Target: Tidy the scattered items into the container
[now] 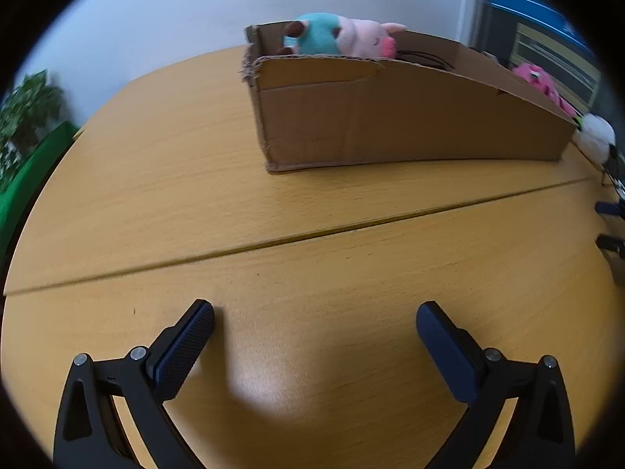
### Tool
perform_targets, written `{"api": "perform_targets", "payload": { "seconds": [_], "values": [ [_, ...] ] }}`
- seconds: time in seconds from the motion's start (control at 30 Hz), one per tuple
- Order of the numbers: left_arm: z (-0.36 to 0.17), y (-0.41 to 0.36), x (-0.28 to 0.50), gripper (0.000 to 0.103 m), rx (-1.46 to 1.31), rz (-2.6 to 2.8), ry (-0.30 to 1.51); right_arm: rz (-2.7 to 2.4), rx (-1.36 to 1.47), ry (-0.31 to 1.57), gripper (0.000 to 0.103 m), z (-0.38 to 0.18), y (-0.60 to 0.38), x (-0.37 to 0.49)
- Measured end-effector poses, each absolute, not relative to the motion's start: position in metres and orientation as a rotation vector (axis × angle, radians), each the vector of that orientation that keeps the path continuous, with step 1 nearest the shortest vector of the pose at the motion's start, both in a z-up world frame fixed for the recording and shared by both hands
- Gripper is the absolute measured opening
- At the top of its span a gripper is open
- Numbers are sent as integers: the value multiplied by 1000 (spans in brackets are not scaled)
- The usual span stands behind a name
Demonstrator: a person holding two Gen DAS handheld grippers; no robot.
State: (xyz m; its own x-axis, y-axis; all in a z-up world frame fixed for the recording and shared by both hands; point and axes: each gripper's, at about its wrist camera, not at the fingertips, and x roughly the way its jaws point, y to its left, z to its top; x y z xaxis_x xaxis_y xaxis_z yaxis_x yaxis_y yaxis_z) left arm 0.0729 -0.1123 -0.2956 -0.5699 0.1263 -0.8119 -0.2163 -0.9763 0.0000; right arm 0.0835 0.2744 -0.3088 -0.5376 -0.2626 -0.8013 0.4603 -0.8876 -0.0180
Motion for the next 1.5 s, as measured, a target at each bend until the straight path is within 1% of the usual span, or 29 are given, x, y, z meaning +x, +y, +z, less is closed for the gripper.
{"api": "perform_targets", "payload": {
  "seconds": [1.5],
  "values": [
    [-298, -116, 70, 103, -1333, 2606, 152, -2418, 1213, 315, 103, -308, 268, 87]
  ]
}}
